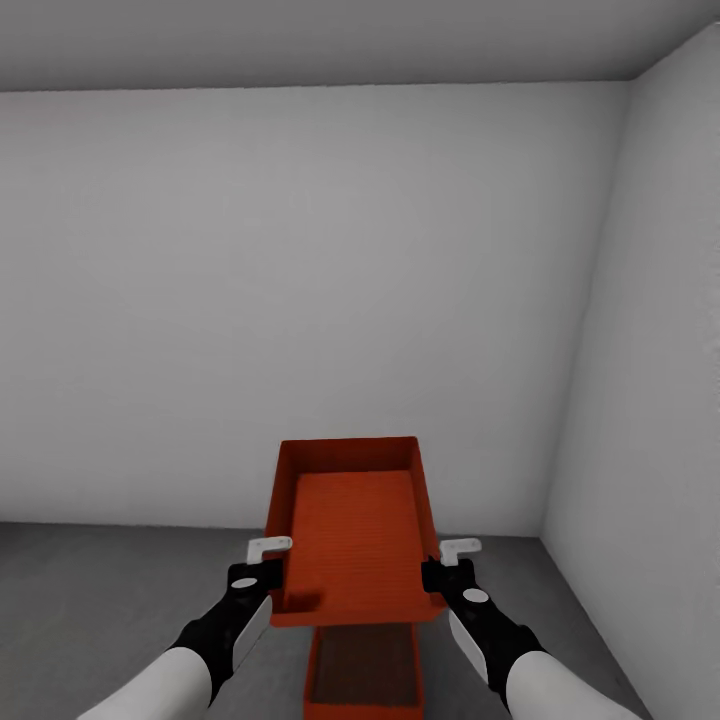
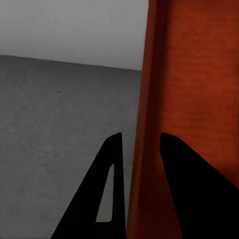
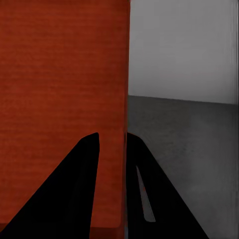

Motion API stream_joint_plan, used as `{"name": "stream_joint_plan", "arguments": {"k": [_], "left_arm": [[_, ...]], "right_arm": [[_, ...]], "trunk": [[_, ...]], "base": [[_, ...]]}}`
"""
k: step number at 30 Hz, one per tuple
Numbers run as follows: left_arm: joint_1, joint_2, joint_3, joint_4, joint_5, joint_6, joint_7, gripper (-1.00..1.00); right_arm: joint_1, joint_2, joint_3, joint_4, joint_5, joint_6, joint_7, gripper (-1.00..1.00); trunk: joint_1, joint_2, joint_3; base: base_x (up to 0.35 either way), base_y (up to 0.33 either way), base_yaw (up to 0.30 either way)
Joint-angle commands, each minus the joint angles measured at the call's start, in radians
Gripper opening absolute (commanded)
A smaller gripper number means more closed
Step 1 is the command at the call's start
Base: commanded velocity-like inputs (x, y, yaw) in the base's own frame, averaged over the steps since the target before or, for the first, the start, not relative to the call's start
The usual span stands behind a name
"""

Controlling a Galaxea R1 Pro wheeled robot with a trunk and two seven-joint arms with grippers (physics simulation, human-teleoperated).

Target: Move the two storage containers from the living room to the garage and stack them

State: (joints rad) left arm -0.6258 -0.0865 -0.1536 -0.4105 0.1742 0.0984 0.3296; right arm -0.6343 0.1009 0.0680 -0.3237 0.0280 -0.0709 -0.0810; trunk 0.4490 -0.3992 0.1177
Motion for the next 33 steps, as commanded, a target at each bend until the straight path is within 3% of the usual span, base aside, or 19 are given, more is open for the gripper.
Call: {"name": "stream_joint_plan", "arguments": {"k": [1,13,20,33], "left_arm": [[0.0,0.025,0.04,-0.007,0.002,-0.008,0.009,-1.0],[0.0,0.025,0.04,-0.008,0.002,-0.008,0.012,-1.0],[0.0,0.025,0.04,-0.008,0.002,-0.009,0.013,-1.0],[-0.001,0.025,0.04,-0.006,0.004,-0.008,0.013,-1.0]], "right_arm": [[-0.001,-0.001,-0.006,0.003,-0.051,-0.001,0.0,-1.0],[-0.001,-0.001,-0.006,0.003,-0.051,-0.002,0.0,-1.0],[-0.001,-0.001,-0.006,0.003,-0.051,-0.004,0.0,-1.0],[-0.001,-0.002,-0.006,0.003,-0.051,-0.004,0.0,-1.0]], "trunk": [[0.001,-0.001,0.0],[0.001,-0.001,0.0],[0.001,-0.001,0.0],[0.001,-0.001,0.0]], "base": [[0.322,0.11,-0.296],[0.322,0.11,-0.28],[0.311,0.086,-0.033],[0.071,0.003,0.0]]}}
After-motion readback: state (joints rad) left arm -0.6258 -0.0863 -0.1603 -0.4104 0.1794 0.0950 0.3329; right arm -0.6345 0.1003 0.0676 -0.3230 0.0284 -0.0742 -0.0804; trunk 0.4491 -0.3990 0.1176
